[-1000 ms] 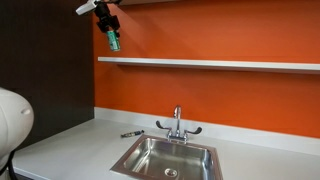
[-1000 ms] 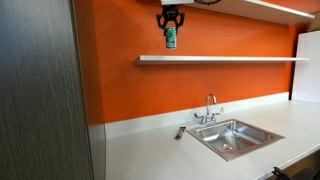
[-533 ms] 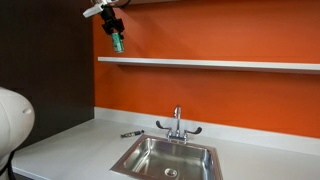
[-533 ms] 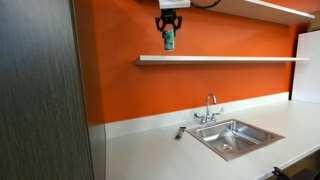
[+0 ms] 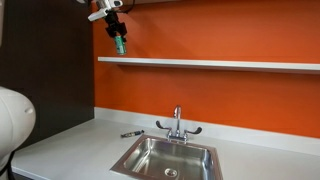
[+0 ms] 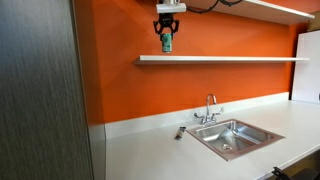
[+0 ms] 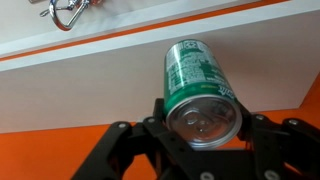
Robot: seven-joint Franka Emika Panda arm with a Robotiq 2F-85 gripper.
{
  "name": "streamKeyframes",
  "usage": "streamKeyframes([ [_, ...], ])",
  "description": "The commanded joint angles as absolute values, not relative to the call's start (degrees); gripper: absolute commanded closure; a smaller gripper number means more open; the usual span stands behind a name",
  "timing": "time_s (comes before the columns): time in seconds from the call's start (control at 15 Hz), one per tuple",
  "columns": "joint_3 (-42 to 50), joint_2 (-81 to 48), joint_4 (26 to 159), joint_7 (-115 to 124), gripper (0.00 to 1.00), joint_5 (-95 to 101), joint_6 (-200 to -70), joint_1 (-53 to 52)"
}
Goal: Put the can in the bottom shelf
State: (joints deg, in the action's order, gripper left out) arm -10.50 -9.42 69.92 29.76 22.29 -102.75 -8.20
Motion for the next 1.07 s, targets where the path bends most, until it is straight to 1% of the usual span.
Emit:
streamKeyframes([
  [0.0, -10.5, -12.9, 63.8, 27.7, 0.62, 22.9, -99.8, -8.4],
  [1.0, -10.3, -20.0, 54.1, 27.7, 0.62, 22.9, -95.3, -8.5],
])
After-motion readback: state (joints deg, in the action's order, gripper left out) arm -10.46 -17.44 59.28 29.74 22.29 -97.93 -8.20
